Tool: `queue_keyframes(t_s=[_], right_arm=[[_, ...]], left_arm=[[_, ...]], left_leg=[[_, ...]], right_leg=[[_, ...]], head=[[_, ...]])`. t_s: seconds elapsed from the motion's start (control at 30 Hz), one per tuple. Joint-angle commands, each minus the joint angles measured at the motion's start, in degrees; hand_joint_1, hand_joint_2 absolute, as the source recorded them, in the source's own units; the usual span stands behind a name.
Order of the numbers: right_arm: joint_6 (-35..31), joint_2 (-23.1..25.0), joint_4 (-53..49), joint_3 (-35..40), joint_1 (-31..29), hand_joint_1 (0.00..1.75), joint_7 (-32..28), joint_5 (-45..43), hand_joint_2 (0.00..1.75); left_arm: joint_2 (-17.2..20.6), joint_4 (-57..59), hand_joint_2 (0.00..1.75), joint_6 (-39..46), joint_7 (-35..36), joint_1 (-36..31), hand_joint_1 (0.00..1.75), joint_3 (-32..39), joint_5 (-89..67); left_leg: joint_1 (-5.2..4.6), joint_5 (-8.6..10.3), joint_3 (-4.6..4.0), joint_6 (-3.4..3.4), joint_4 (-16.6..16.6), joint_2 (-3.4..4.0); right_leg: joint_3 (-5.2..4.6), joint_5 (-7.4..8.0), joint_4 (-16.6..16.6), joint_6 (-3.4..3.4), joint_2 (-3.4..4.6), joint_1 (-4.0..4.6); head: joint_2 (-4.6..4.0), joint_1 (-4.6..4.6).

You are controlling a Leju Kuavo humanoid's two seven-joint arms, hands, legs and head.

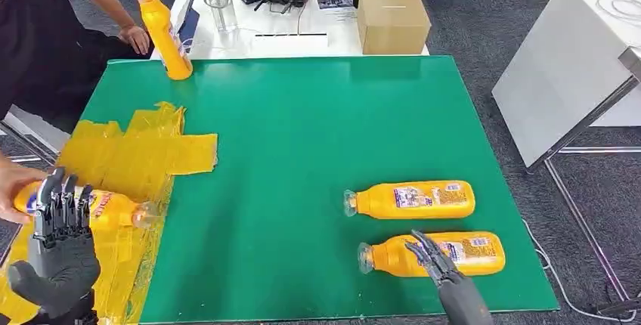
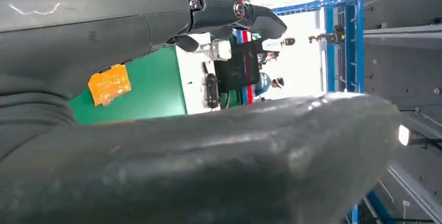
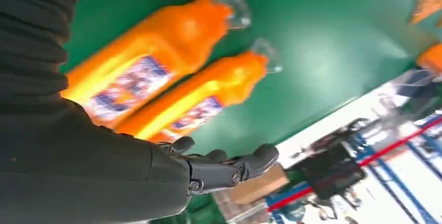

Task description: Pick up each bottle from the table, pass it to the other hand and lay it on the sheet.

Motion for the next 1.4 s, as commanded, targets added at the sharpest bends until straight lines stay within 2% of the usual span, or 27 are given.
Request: queue_keyframes(t_s=[0.03, 0.13, 0.2, 0.23, 0.3, 0.4, 0.63, 1.03, 1.27, 1.4], right_arm=[[2.7, -1.3, -4.0, -10.5, 6.8, 0.0, 0.5, -0.3, 1.75], [9.9, 1.9, -0.7, -19.7, 6.9, 0.0, -1.7, -2.6, 1.75], [12.7, 3.8, 0.8, -22.4, 6.0, 0.0, -4.0, -2.5, 1.75], [16.5, 5.9, 2.8, -25.2, 4.4, 0.0, -5.2, -2.3, 1.75], [20.7, 7.5, 6.2, -27.4, 1.8, 0.0, -6.2, -1.0, 1.75], [22.7, 7.6, 11.0, -26.9, -1.9, 0.0, -6.4, 1.3, 1.75], [23.6, 6.2, 18.0, -23.4, -9.1, 0.0, -5.7, 3.8, 1.75], [23.2, 4.9, 21.1, -19.8, -11.8, 0.0, -4.2, 5.0, 1.75], [21.8, 1.4, 22.2, -15.5, -12.0, 0.0, -1.8, 6.1, 1.75], [21.8, 1.4, 22.2, -15.5, -12.0, 0.0, -1.8, 6.1, 1.75]], left_arm=[[0.3, 2.7, 0.0, 0.1, 0.2, -1.6, 0.0, -0.8, 0.2], [1.2, 4.3, 0.0, -0.5, 0.6, -3.4, 0.0, -1.4, 0.7], [1.3, 4.7, 0.0, -0.4, 0.8, -3.9, 0.0, -1.5, 0.8], [1.7, 5.5, 0.0, -0.7, 1.1, -4.7, 0.0, -2.0, 1.0], [2.3, 6.5, 0.0, -0.9, 1.5, -6.0, 0.0, -2.4, 1.4], [2.7, 7.3, 0.0, -1.1, 2.0, -7.3, 0.0, -3.0, 1.5], [3.5, 8.4, 0.0, -1.5, 2.6, -9.0, 0.0, -3.6, 1.8], [3.8, 9.2, 0.0, -2.3, 3.0, -10.2, 0.0, -4.2, 2.0], [4.0, 9.3, 0.0, -2.5, 3.3, -10.5, 0.0, -4.5, 2.3], [4.0, 9.3, 0.0, -2.5, 3.3, -10.5, 0.0, -4.5, 2.3]], left_leg=[[-0.03, -0.01, 0.03, 0.01, 0.0, -0.04], [0.02, -0.11, 0.28, 0.01, 0.0, -0.08], [-0.03, -0.01, 0.28, 0.03, -0.1, -0.1], [0.0, -0.04, 0.32, 0.06, -0.1, -0.15], [0.01, -0.04, 0.21, 0.14, -0.1, 0.01], [0.05, -0.06, 0.33, 0.14, -0.1, 0.01], [0.05, -0.09, 0.54, 0.13, -0.2, 0.2], [0.04, -0.11, 0.53, 0.14, -0.1, 0.19], [0.03, -0.1, 0.42, 0.14, -0.1, 0.15], [0.03, -0.16, 0.53, 0.14, -0.1, 0.18]], right_leg=[[0.11, -0.03, 0.0, -0.01, -0.02, -0.04], [0.43, -0.12, -0.1, -0.04, -0.1, 0.03], [0.07, -0.06, -0.1, -0.01, -0.13, -0.03], [0.01, -0.07, -0.1, -0.03, -0.18, -0.01], [-0.15, -0.02, -0.1, 0.02, -0.03, 0.0], [-0.03, -0.01, -0.2, 0.01, -0.03, 0.03], [0.67, 0.06, -0.3, -0.03, 0.16, 0.03], [0.68, 0.02, -0.2, -0.03, 0.17, 0.02], [0.59, 0.01, -0.1, -0.02, 0.13, 0.01], [0.7, -0.02, -0.2, -0.04, 0.17, 0.01]], head=[[0.0, -0.02], [0.0, -0.02], [0.0, -0.04], [0.0, -0.04], [0.0, -0.04], [0.0, 0.0], [0.0, -0.04], [0.0, -0.04], [0.0, -0.02], [0.0, -0.04]])
